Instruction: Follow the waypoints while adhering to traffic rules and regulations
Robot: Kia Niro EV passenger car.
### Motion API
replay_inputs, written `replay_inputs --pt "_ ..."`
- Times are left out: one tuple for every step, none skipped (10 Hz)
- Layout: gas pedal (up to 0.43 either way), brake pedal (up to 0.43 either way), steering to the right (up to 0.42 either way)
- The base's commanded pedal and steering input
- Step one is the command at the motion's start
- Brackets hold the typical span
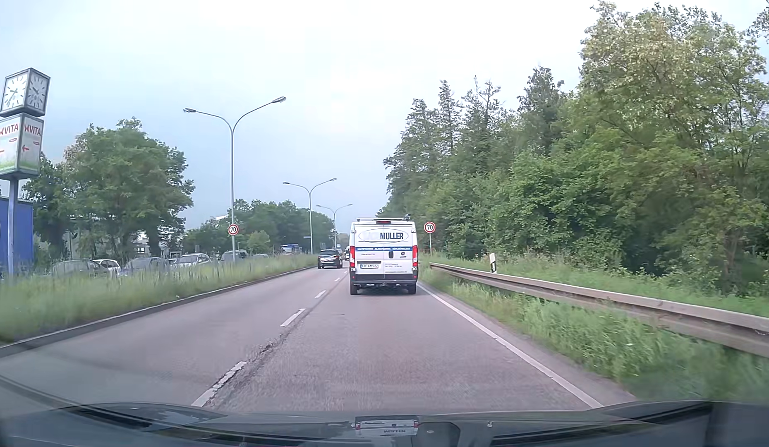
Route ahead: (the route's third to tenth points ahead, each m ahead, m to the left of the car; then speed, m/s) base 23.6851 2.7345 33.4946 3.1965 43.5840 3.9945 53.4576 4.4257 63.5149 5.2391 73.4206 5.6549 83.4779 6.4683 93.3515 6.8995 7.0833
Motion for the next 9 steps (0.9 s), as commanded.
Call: replay_inputs --pt "0.197 0.000 -0.066" --pt "0.197 0.000 -0.052" --pt "0.197 0.000 -0.041" --pt "0.209 0.000 -0.035" --pt "0.220 0.000 -0.028" --pt "0.228 0.000 -0.022" --pt "0.248 0.000 -0.014" --pt "0.260 0.000 -0.007" --pt "0.260 0.000 -0.004"
